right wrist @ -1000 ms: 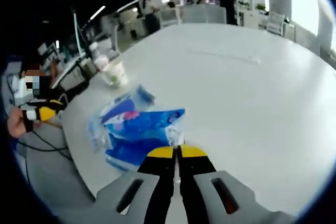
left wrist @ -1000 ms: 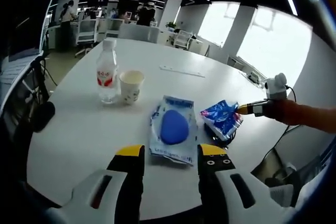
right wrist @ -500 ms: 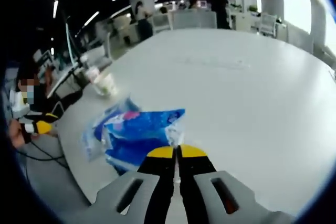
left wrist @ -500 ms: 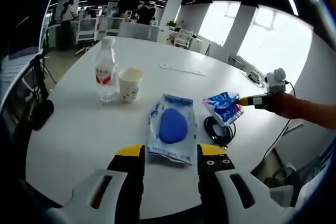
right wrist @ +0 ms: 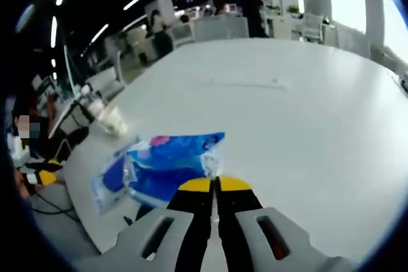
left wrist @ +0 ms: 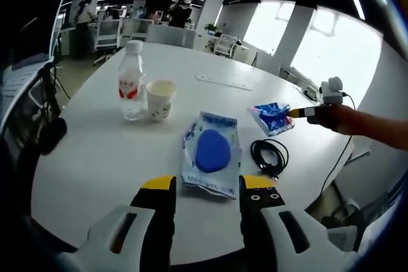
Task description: Arrange the tabletop items into an orderly group along one side of the table until the central work area is clear of visible clutter.
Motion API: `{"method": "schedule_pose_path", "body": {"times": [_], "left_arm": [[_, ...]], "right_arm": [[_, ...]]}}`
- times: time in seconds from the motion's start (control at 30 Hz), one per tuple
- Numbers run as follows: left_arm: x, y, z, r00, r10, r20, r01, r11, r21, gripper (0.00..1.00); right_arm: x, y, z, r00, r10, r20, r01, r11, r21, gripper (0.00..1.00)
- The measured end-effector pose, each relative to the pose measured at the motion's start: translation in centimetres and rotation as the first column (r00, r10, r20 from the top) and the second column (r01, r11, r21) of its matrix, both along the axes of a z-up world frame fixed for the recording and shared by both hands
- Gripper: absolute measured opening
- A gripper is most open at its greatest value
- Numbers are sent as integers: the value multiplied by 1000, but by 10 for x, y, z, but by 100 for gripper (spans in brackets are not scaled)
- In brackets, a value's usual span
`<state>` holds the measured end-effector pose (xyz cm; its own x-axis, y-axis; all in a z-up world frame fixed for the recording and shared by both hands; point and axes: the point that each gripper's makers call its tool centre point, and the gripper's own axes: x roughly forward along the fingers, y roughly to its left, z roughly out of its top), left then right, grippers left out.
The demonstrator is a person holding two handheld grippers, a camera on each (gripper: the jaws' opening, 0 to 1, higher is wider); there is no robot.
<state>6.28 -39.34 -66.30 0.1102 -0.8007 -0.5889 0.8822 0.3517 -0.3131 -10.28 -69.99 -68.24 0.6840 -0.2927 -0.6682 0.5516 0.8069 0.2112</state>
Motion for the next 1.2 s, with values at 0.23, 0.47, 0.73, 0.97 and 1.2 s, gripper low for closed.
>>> {"method": "schedule_pose_path", "body": {"times": [0.23, 0.47, 0.73, 0.97, 1.2], "left_arm": [[0, 4, -4, 1000, 7, -6, -7, 1000, 15, 38], [3, 9, -6, 1000, 22, -9, -21, 999, 25, 38], [2, 15, -12, 999, 42, -28, -40, 998, 41, 38], [1, 18, -15, 998, 53, -44, -51, 997, 51, 38], [-1, 21, -18, 996, 62, -57, -59, 997, 54, 38]], "right_arm": [[-2, -10, -11, 999, -32, -7, 32, 999, 25, 0], [-6, -21, -32, 998, -43, -37, 45, 997, 61, 0], [-13, -31, -49, 993, -104, -61, 109, 990, 85, 0], [-17, -37, -60, 990, -117, -78, 124, 987, 100, 0], [-22, -40, -61, 989, -118, -88, 126, 987, 95, 0]]}}
